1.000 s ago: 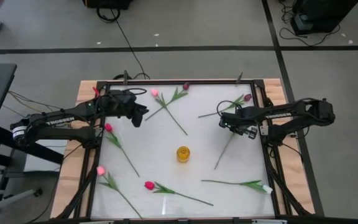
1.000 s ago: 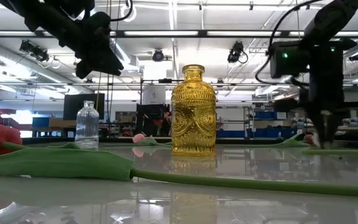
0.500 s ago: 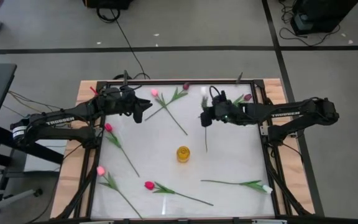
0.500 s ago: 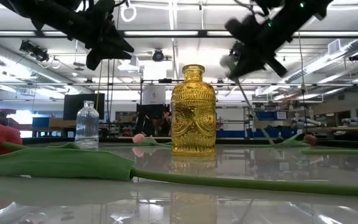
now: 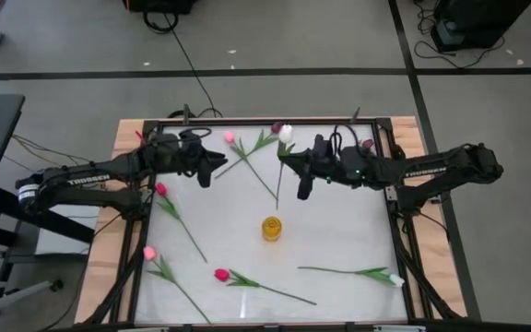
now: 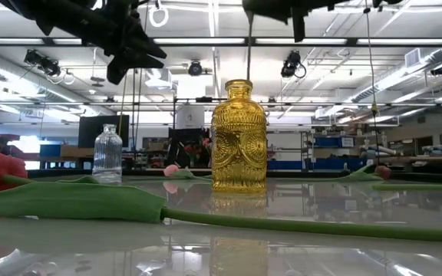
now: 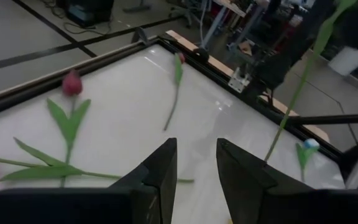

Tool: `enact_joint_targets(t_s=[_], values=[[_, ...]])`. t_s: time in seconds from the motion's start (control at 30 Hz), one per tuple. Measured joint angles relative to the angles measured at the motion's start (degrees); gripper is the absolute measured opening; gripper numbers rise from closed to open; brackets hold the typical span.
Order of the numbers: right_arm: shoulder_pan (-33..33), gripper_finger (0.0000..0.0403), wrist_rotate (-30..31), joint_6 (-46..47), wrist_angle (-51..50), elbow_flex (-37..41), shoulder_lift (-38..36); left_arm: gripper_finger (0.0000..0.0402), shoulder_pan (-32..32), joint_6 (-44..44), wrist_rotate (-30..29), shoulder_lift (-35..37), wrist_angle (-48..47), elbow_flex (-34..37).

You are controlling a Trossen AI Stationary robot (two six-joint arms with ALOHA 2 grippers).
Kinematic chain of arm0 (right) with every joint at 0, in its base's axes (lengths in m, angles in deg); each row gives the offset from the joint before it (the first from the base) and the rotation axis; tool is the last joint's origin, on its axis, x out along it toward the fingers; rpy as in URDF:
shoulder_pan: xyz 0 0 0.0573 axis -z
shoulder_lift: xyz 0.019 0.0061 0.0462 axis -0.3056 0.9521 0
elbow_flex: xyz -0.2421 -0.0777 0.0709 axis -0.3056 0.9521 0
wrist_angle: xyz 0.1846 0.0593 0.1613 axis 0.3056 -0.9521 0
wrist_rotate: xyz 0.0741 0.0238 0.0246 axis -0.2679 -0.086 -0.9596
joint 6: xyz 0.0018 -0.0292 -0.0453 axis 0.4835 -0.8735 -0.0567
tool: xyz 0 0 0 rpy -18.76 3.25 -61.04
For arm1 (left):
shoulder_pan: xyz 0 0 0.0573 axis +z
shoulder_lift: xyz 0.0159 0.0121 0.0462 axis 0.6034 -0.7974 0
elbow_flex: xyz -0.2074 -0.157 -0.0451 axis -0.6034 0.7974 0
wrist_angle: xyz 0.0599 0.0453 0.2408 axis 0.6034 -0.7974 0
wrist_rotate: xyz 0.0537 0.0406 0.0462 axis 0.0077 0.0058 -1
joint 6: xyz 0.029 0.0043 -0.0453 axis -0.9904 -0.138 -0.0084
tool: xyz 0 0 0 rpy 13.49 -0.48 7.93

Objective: Sort flowers into vase by color
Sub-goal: Put the top white tulip into the yellow flower vase

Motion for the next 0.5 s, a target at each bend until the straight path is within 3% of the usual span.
enact_joint_targets(t_s=[0.23,0.5], values=[[-3.10,0.0012,-0.75,-3.48,6.82,0.00,-0.01,0.0119,-2.27,0.02,0.00,0.00,1.30,0.00],[-5.88,0.0012,-2.72,-3.61,7.35,0.00,-0.01,0.0119,-2.39,0.02,0.00,0.02,3.56,0.00]])
